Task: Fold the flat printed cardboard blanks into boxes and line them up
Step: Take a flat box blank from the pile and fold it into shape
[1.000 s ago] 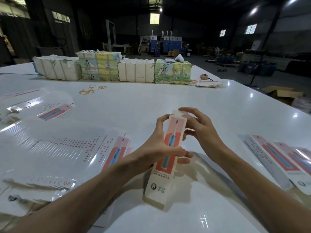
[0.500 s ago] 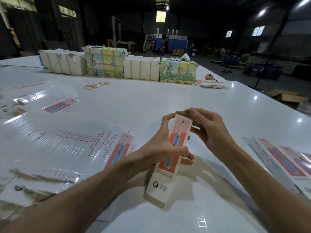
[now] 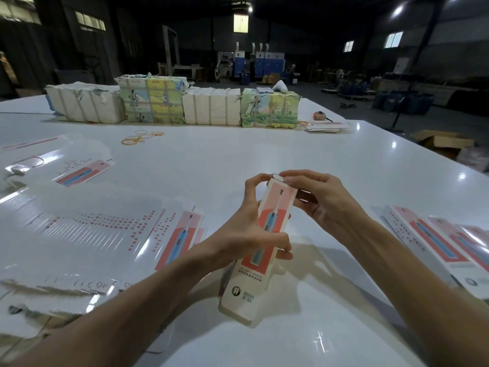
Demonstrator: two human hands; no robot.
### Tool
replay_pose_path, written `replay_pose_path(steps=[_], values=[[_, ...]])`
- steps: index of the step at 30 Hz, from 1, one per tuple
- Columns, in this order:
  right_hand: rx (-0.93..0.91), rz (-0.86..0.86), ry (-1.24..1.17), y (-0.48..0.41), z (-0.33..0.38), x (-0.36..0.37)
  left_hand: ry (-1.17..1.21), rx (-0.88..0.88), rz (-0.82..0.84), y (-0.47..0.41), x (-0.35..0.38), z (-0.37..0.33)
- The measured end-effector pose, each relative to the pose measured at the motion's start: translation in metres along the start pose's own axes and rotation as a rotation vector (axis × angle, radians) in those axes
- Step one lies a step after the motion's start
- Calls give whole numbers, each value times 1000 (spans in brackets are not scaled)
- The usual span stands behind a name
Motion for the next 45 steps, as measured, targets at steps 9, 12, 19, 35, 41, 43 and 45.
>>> replay_pose_path(steps=[9, 12, 19, 35, 41, 43, 45], values=[[-53, 43, 90, 2, 3, 1, 21, 1, -18, -3, 1, 5], [-70, 51, 119, 2, 5, 2, 28, 13, -20, -5, 0, 4], [-25, 117, 42, 3, 6, 9, 100, 6, -59, -6, -8, 4], [-437, -43, 423, 12, 7, 19, 405, -150, -41, -2, -11, -2], [-525, 11, 430, 12, 5, 19, 468, -120, 27, -4, -9, -3], [-511, 16, 453, 11, 0, 20, 482, -100, 15, -4, -10, -1], [-479, 11, 547, 9, -4, 24, 476, -102, -44, -5, -11, 3]])
Point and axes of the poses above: each hand's wrist, its own y-axis away from the middle knuckle, its own x-axis out of the palm, z = x × y, the point moved 7 cm from there along -y, towards the middle knuckle, and after that the axes turned 2 degrees about -z, right-handed, at the moved point
